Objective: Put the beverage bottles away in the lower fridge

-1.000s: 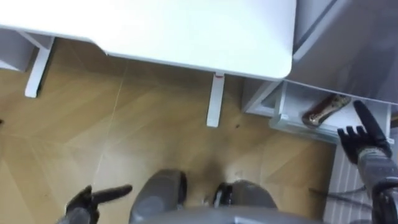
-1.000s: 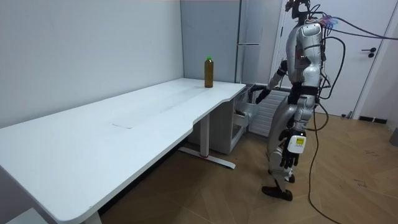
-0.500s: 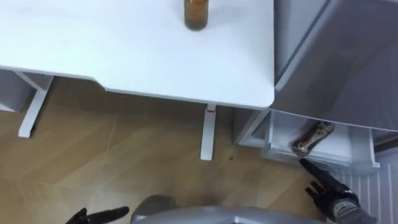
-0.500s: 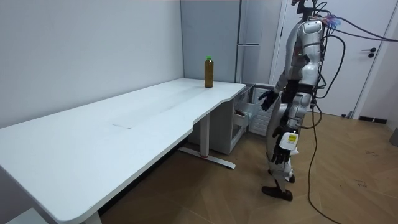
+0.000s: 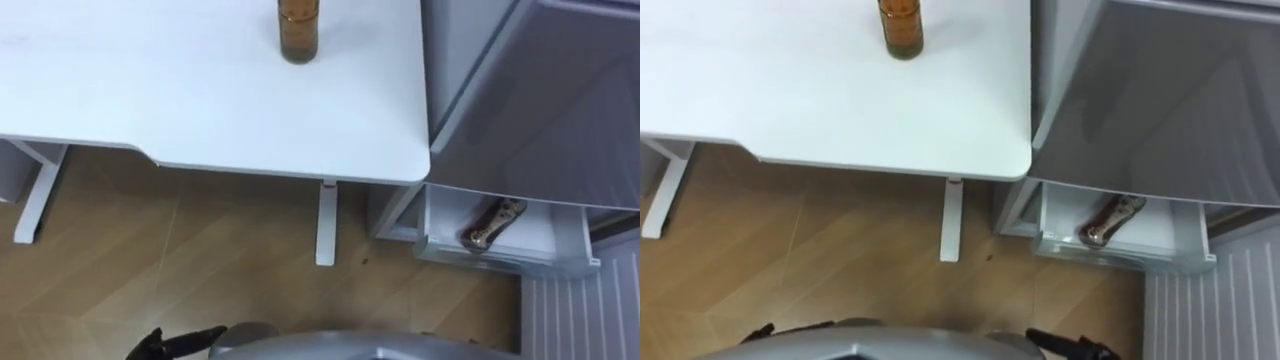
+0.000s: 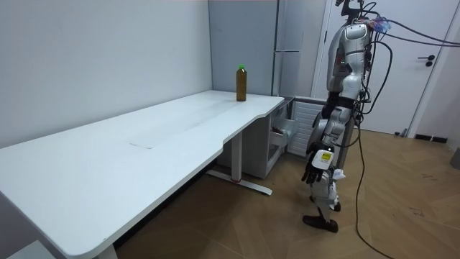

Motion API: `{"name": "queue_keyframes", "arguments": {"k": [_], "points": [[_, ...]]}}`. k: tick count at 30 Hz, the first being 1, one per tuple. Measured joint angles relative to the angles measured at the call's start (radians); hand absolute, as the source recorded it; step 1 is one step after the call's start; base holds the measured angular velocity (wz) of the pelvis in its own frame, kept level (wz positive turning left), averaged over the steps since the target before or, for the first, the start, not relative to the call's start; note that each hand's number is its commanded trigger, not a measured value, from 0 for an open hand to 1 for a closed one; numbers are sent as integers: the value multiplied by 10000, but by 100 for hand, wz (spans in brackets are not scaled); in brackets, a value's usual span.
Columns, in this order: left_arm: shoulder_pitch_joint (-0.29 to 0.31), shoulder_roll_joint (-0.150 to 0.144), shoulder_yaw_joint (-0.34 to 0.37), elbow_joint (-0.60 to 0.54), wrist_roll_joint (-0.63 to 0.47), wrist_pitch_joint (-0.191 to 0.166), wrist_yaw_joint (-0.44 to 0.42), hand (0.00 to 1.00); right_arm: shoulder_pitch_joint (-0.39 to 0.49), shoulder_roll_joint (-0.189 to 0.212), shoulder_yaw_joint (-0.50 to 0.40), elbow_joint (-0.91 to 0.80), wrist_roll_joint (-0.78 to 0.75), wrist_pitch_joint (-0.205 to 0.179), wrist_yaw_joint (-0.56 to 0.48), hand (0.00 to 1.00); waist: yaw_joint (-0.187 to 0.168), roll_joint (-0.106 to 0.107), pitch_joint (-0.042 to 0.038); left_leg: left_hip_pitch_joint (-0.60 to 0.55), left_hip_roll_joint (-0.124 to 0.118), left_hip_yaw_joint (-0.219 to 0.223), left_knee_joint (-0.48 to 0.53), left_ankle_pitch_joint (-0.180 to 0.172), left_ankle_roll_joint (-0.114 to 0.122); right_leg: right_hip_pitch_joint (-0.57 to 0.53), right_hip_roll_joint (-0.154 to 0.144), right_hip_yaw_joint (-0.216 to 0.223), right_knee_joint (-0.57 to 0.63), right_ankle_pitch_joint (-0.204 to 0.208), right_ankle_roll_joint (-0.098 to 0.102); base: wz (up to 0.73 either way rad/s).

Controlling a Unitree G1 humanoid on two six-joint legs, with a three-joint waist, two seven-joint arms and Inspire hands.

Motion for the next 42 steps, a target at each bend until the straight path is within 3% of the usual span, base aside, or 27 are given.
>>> {"name": "queue_keyframes", "arguments": {"k": [4, 12, 19, 22, 24, 25, 29, 37, 42], "points": [[37, -29, 149, -2, -8, 231, -14, 0, -75, 5, 9, -142, -1025, 7, -310, 0, 36, 34, -42, 19, 10, -30, -64, 8, 12, 213, 119, -1, -491, 268, 22, 0], [145, -252, 476, -240, -8, 357, 472, 0, -146, 6, -44, -68, -1625, -6, -914, 0, -15, 220, -24, 100, -6, -230, -137, 56, 82, 530, 158, -24, -971, 515, 98, 4], [-110, -414, 1140, -1665, 356, 251, 1931, 0, -411, 56, 7, -49, -2441, -33, -1412, 0, 40, 162, -5, 186, -18, -231, -361, 136, 77, 539, 169, -52, -948, 534, 79, 0], [-154, -517, 1295, -3333, 803, 176, 2646, 0, -448, 90, 19, -48, -3001, -170, -1414, 0, 26, 116, 2, 148, -60, -253, -344, 196, 58, 489, 173, -71, -964, 557, 51, 1], [-351, -548, 1261, -4103, 971, -90, 3018, 0, -462, 79, 18, -49, -3172, -264, -1447, 0, 14, 130, 7, 157, -89, -295, -379, 228, 60, 512, 160, -82, -973, 557, 51, 3], [-530, -616, 1261, -4481, 1013, -283, 3263, 0, -479, 90, 19, -51, -3156, -297, -1484, 0, 58, 121, -31, 181, -100, -295, -418, 252, 64, 529, 147, -90, -975, 558, 53, 0], [-703, -862, 1255, -6345, 1110, -582, 4080, 0, -558, 156, -5, -62, -3184, -367, -1514, 0, 29, 117, -42, 238, -131, -289, -467, 304, 67, 521, 122, -67, -981, 561, 58, -1], [-593, -867, 1274, -9585, 1374, -938, 5794, 0, -659, 212, -47, -44, -3234, -643, -1516, 0, -19, 46, -34, 450, -155, -317, -530, 304, 66, 790, 111, -100, -1141, 577, 82, 1], [-532, -859, 1250, -12092, 1517, -1157, 6189, 0, -608, 289, -49, 22, -3161, -751, -1451, 0, -15, 35, -34, 491, -167, -393, -557, 307, 68, 887, 118, -68, -1167, 577, 82, 3]]}}
